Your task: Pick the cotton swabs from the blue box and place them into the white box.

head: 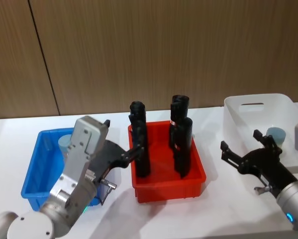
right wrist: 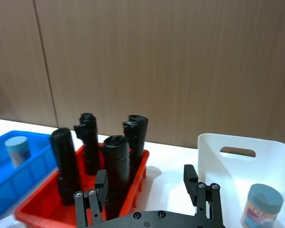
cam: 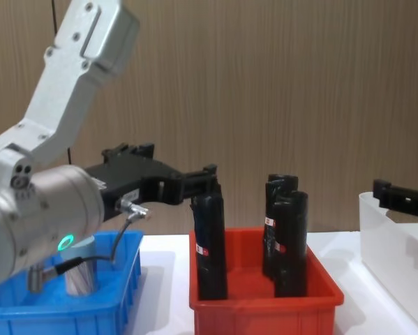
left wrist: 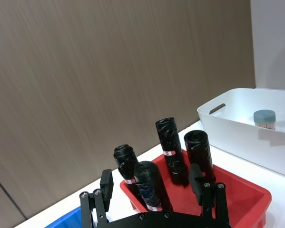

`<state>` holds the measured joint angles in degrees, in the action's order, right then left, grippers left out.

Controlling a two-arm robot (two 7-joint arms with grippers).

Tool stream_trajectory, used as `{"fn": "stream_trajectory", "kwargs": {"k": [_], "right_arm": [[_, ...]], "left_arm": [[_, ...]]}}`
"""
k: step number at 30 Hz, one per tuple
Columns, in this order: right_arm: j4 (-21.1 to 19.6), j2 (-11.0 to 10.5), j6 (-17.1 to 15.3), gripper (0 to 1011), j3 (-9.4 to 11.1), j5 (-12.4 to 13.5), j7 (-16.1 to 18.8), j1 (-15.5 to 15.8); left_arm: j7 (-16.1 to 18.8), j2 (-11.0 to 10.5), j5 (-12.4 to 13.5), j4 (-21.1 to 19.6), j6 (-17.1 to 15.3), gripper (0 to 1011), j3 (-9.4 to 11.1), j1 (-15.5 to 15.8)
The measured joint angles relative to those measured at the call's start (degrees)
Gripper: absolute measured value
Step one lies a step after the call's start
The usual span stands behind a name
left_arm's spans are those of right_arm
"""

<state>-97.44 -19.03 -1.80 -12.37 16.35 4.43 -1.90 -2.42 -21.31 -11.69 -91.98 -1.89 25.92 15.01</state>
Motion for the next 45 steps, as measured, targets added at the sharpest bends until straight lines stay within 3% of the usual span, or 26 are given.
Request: {"fn": "stream_trajectory", "kwargs": {"k": [10,45], "right_arm": [[-3.65,-0.34,-0.18,1002,-0.62,0.14,-0.64,2.65],[-3.49,-0.27,-0.13,1002,-0.47,0.05,-0.16,2.43]], "left_arm": [[1.76,-0.61,0.25,-1.22,1.12,1004,0.15,-1.41],[1.79,-0.58,0.2,-1.19,1.09,1004,0.11,-1.42]]}}
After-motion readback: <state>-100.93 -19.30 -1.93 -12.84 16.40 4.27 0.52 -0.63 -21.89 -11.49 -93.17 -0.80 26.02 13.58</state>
